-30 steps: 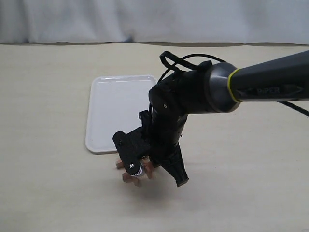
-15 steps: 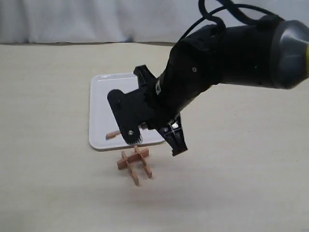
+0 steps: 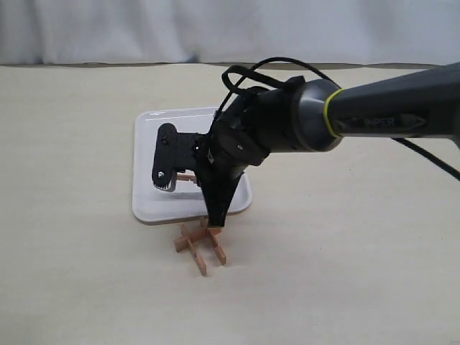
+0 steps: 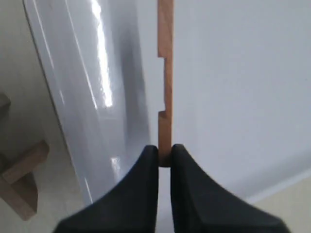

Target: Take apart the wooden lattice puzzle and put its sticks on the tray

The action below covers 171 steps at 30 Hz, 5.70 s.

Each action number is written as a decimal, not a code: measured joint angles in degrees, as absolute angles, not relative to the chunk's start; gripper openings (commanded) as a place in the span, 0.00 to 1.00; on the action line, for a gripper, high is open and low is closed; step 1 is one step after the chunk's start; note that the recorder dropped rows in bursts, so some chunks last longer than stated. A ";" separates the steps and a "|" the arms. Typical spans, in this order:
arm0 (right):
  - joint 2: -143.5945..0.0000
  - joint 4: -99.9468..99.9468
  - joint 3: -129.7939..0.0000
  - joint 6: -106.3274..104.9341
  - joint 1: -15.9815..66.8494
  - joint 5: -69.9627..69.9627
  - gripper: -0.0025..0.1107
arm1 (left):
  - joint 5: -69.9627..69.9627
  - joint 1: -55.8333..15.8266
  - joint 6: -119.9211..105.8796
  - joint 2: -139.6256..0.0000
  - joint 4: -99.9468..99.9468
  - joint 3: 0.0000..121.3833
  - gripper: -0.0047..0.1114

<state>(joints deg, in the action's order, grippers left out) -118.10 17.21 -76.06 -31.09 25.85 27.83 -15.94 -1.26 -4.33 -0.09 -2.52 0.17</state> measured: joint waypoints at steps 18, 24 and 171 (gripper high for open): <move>-116.36 20.37 -76.27 -26.45 28.08 30.86 0.50 | -15.94 -1.26 -4.33 -0.09 -2.52 0.17 0.04; -112.66 23.46 -76.61 -30.89 30.07 38.03 0.50 | -15.94 -1.26 -4.33 -0.09 -2.52 0.17 0.04; -117.75 -4.09 -74.00 2.59 26.23 40.75 0.06 | -15.94 -1.26 -4.33 -0.09 -2.52 0.17 0.04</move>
<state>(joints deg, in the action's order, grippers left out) -117.75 -4.09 -74.00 2.59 26.23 40.75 -15.94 -1.26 -4.33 -0.09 -2.52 0.17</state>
